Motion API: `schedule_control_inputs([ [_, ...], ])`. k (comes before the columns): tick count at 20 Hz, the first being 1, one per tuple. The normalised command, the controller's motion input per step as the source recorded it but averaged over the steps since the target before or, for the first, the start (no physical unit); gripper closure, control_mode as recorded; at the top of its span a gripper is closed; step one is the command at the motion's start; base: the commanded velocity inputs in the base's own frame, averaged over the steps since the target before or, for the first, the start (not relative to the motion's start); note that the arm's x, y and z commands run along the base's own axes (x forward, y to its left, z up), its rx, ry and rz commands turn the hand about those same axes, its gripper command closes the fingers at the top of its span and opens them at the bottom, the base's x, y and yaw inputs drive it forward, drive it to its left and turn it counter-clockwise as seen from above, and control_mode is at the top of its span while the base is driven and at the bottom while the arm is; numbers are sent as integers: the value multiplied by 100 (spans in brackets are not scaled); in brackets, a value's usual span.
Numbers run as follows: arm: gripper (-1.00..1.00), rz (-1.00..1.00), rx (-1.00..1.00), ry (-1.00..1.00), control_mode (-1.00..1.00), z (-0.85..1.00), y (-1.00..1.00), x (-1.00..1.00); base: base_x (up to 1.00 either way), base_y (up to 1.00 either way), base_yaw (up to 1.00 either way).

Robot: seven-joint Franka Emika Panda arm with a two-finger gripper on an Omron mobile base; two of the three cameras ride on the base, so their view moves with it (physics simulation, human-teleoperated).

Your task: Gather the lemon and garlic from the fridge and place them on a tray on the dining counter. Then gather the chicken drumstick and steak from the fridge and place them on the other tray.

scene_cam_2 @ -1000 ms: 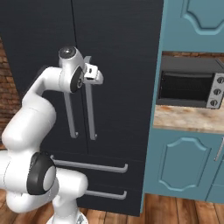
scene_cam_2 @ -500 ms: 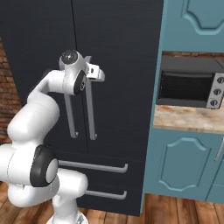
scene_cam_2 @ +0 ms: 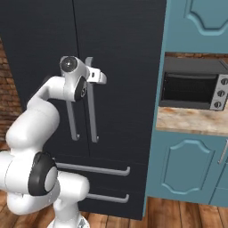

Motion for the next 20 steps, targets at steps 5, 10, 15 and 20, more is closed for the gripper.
schedule_control_inputs([
  [5, 100, -11, 8, 1, -100, 23, -21, -83, 0, 0, 0],
  [10, 100, -7, 11, 0, -100, 41, -63, -98, 0, 0, 0],
  [15, 100, 0, 5, 0, -100, 47, -80, -77, 0, 0, 0],
  [20, -100, 0, 1, 0, -100, 54, -66, -72, 0, 0, 0],
])
